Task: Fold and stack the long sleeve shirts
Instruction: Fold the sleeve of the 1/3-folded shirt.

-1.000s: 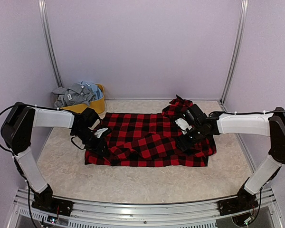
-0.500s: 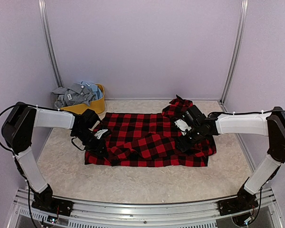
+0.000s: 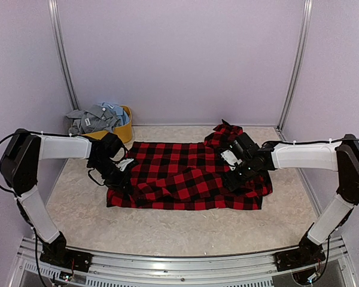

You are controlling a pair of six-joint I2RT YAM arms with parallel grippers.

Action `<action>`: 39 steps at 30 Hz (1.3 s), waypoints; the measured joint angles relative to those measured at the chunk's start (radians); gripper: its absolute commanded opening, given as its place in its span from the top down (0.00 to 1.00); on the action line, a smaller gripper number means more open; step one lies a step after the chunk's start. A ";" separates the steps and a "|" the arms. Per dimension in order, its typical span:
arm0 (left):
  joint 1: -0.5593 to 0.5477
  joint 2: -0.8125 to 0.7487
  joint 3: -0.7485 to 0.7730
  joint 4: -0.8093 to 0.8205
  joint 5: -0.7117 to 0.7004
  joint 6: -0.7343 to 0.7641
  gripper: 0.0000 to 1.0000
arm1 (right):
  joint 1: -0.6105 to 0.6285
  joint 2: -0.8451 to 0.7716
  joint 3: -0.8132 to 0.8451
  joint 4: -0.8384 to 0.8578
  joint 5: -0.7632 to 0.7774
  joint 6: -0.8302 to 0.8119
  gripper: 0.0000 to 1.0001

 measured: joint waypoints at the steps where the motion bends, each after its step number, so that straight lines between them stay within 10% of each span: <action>1: 0.001 -0.008 0.010 -0.013 -0.007 0.001 1.00 | 0.000 0.000 0.000 -0.002 0.011 -0.001 0.31; 25: 0.035 0.031 0.123 -0.131 -0.112 0.020 0.94 | -0.001 0.068 0.000 0.014 0.112 -0.009 0.33; 39: 0.064 0.056 0.123 -0.100 -0.186 0.010 0.52 | -0.002 0.108 -0.036 0.030 0.116 -0.008 0.29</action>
